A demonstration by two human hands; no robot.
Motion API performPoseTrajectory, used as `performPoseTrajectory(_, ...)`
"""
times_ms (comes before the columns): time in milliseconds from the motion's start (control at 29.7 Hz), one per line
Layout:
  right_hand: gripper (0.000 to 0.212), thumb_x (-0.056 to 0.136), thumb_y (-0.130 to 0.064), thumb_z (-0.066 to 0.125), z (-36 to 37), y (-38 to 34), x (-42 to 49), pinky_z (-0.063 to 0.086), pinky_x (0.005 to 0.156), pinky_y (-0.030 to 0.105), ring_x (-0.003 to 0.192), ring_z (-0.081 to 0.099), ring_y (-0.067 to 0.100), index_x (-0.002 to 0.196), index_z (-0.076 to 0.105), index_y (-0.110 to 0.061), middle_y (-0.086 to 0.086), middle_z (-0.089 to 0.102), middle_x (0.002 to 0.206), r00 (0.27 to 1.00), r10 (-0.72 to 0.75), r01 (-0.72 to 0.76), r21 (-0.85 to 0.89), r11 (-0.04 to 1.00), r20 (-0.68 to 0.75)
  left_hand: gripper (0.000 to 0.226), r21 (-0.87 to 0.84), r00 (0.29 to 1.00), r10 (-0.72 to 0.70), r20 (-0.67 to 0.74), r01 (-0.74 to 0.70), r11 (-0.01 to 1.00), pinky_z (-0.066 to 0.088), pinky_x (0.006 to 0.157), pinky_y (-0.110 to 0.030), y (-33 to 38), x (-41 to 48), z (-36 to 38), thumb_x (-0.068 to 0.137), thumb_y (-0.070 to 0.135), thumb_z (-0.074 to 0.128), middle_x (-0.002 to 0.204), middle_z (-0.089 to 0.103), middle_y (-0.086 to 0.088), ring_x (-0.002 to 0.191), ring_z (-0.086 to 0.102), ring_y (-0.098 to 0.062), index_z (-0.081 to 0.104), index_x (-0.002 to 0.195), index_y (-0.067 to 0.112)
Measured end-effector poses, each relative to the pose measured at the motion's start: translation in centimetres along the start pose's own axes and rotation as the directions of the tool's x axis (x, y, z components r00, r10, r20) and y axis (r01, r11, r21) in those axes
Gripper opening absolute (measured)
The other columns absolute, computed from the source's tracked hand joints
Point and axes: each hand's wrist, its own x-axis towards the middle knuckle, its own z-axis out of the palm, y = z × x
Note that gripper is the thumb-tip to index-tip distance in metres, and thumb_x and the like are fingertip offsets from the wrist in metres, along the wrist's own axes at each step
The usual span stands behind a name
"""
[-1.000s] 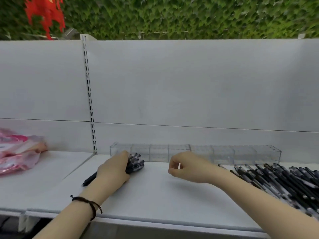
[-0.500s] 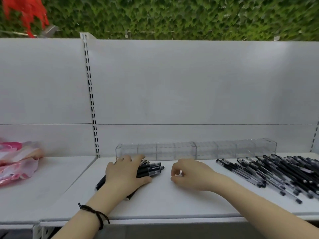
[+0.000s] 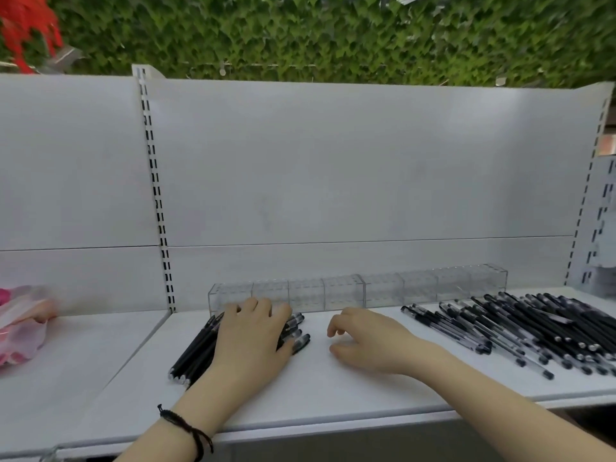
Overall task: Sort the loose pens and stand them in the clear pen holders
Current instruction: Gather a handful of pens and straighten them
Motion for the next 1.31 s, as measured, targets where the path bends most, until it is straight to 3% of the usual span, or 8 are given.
performPoseTrajectory(168,0.035,0.094,-0.040,0.047,0.0,1.6,-0.7,0.039,0.091,0.029,0.118,0.047,0.017,0.126,0.051,-0.026,-0.004,0.051,0.126,0.999,-0.022,0.020,-0.044,0.999,-0.041,0.031,0.043,0.987,0.123,-0.103,-0.119,0.992,0.044,0.059,-0.036,1.9,0.4,-0.3,0.074,0.039,0.039,0.066,0.055,0.000,0.063,0.055,-0.026,0.063,0.075,0.020)
performPoseTrajectory(303,0.039,0.096,-0.039,0.045,-0.5,3.6,-1.7,0.033,0.095,0.029,0.124,0.043,0.018,0.132,0.048,-0.025,-0.004,0.051,0.131,0.992,-0.068,0.056,-0.114,0.992,-0.103,0.019,0.074,0.975,0.194,-0.108,-0.187,0.980,0.046,0.065,-0.039,4.2,1.3,-0.5,0.067,0.035,0.059,0.067,0.056,-0.002,0.065,0.055,-0.028,0.062,0.075,0.019)
performPoseTrajectory(403,0.040,0.096,-0.039,0.045,-1.4,5.7,-2.8,0.033,0.099,0.032,0.125,0.042,0.019,0.134,0.048,-0.024,-0.004,0.051,0.134,0.984,-0.108,0.085,-0.163,0.983,-0.138,0.022,0.077,0.973,0.209,-0.099,-0.202,0.976,0.050,0.067,-0.043,6.6,2.3,-1.1,0.065,0.036,0.061,0.069,0.058,-0.002,0.066,0.058,-0.028,0.064,0.078,0.019)
performPoseTrajectory(504,0.040,0.097,-0.041,0.043,-2.5,8.8,-4.1,0.032,0.098,0.031,0.124,0.044,0.018,0.134,0.047,-0.026,-0.006,0.051,0.133,0.979,-0.099,0.071,-0.156,0.985,-0.179,0.021,0.072,0.977,0.196,-0.088,-0.190,0.979,0.051,0.070,-0.044,9.5,3.5,-1.8,0.065,0.035,0.068,0.069,0.060,-0.001,0.065,0.059,-0.027,0.066,0.080,0.020)
performPoseTrajectory(639,0.034,0.095,-0.040,0.045,-4.4,14.0,-6.2,0.032,0.083,0.028,0.115,0.050,0.017,0.126,0.052,-0.029,-0.008,0.056,0.120,0.968,-0.085,0.045,-0.169,0.985,-0.237,0.029,0.057,0.988,0.133,-0.072,-0.129,0.990,0.052,0.069,-0.044,14.2,5.6,-2.4,0.058,0.031,0.081,0.068,0.061,-0.002,0.064,0.059,-0.028,0.067,0.081,0.019)
performPoseTrajectory(773,0.038,0.096,-0.043,0.045,-5.9,19.1,-7.9,0.036,0.093,0.031,0.117,0.049,0.015,0.131,0.049,-0.030,-0.010,0.055,0.127,0.971,-0.085,0.041,-0.191,0.981,-0.224,0.031,0.062,0.994,0.090,-0.068,-0.086,0.994,0.051,0.068,-0.044,18.7,7.4,-2.3,0.058,0.030,0.082,0.067,0.061,-0.003,0.063,0.058,-0.028,0.068,0.084,0.019)
performPoseTrajectory(1009,0.039,0.096,-0.044,0.044,-9.0,26.5,-9.5,0.037,0.081,0.029,0.111,0.051,0.016,0.132,0.047,-0.029,-0.007,0.053,0.124,0.972,-0.070,0.012,-0.250,0.968,-0.223,0.029,0.110,0.997,0.030,-0.076,-0.021,0.994,0.049,0.062,-0.042,24.8,11.5,-2.0,0.054,0.025,0.083,0.060,0.057,-0.003,0.057,0.056,-0.028,0.066,0.077,0.018)
performPoseTrajectory(1311,0.043,0.094,-0.043,0.046,-10.4,31.8,-7.8,0.038,0.093,0.034,0.117,0.050,0.020,0.134,0.046,-0.027,-0.003,0.053,0.126,0.979,-0.045,-0.022,-0.323,0.946,-0.200,0.032,0.183,0.998,-0.001,-0.066,0.013,0.983,0.042,0.056,-0.038,28.8,17.7,-0.5,0.052,0.025,0.084,0.058,0.055,-0.001,0.056,0.053,-0.025,0.069,0.080,0.020)
